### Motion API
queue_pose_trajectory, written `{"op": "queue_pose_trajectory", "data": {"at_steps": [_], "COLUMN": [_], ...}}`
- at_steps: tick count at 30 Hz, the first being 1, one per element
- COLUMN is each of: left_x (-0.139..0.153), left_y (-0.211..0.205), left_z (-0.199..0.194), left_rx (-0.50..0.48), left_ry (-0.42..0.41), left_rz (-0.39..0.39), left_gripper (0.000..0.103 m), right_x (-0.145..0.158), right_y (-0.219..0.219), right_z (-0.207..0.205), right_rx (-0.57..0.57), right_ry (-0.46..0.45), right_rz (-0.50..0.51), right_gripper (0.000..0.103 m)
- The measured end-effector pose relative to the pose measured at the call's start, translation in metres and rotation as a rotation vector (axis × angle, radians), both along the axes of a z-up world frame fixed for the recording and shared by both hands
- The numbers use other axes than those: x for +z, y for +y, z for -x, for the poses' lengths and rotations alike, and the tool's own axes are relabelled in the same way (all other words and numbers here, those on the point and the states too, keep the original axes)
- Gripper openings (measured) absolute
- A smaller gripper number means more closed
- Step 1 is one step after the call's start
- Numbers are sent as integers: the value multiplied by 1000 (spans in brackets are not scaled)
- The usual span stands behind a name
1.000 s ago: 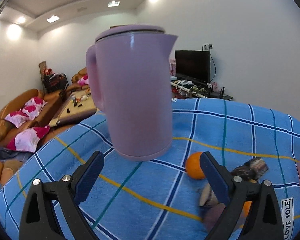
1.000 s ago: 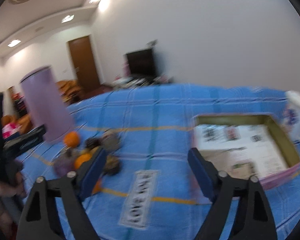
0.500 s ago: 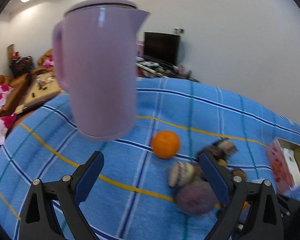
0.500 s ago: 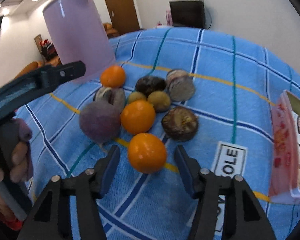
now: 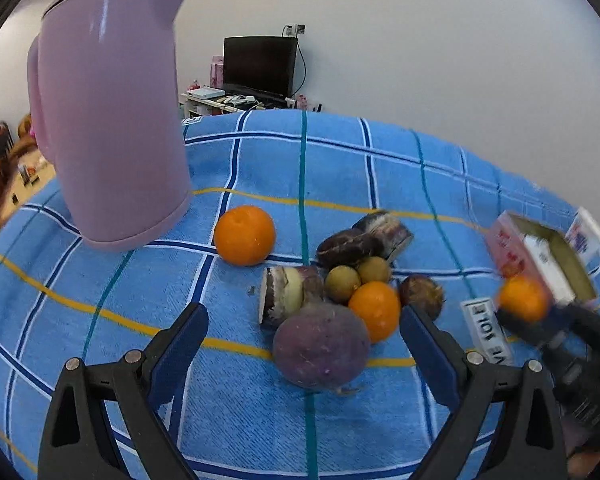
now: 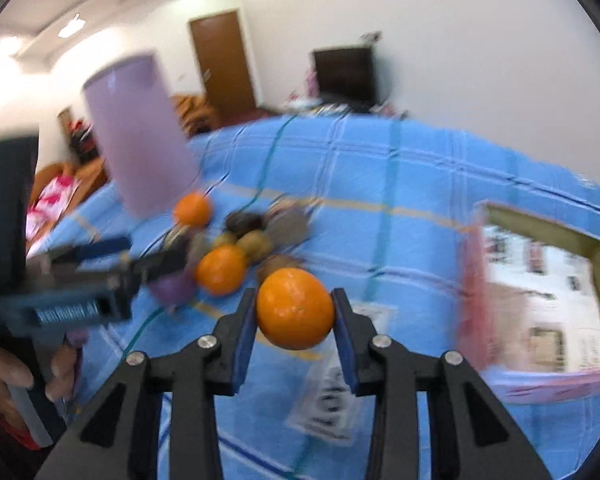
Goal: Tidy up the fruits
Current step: 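Grasp the purple onion with the left tool while the right tool lifts the orange, then lower the orange into the tin and open the right tool while the left carries the onion over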
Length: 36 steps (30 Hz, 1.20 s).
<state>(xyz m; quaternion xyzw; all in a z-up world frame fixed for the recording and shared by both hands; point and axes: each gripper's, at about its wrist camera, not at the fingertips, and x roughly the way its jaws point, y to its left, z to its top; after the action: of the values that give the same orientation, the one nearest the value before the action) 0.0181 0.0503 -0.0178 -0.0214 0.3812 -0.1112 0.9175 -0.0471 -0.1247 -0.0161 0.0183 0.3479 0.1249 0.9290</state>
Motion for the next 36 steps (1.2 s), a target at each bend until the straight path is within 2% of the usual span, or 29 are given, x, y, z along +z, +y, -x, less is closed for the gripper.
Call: {"op": "queue_pose_trajectory", "data": {"at_steps": [1,3,5,12,14,15,16,17,20,24,28,32,36], "left_x": [-2,-7,-15,-24,-28,-27,-25,-24,-22,-11,14,30,37], "left_y": [-1,-2,1,13,17,17,16,14,11,21,27,23,7], "left_z": [-1,-4,-8,-13,-16,-15,-13,-12,-10,-2,18,35,46], "left_rx": [0,2,-14,-15,-11,-14,-35,-55,-55,-36,0,-8,-33], "left_ry": [7,37,91,131,150,147,140,141,116,51,-139,-293,-340], "left_rz": [-3,-5,38,129,178,176,188,201,167,228,214,231,228], "left_gripper": [95,74,70,72,71,66,56,55,55,55,55,55,55], "right_x": [3,7,8,4,0,-2,-2,-1,3,10,22,38,51], "right_y": [-6,-13,-16,-7,-5,-4,-4,-5,-10,-20,-22,-20,-34], "right_z": [0,-2,-3,-6,-6,-7,-6,-5,-3,1,11,25,39], "right_rx": [-21,-52,-61,-42,-39,-39,-40,-43,-58,-67,-58,-63,-132], "right_ry": [-14,-28,-31,-18,-6,-4,-7,-13,-39,-80,-160,-274,-380], "right_rz": [-4,-8,-6,4,7,10,13,13,-2,-63,-91,-36,62], "right_gripper": [39,39,39,39,39,39,39,39,40,40,40,40,40]}}
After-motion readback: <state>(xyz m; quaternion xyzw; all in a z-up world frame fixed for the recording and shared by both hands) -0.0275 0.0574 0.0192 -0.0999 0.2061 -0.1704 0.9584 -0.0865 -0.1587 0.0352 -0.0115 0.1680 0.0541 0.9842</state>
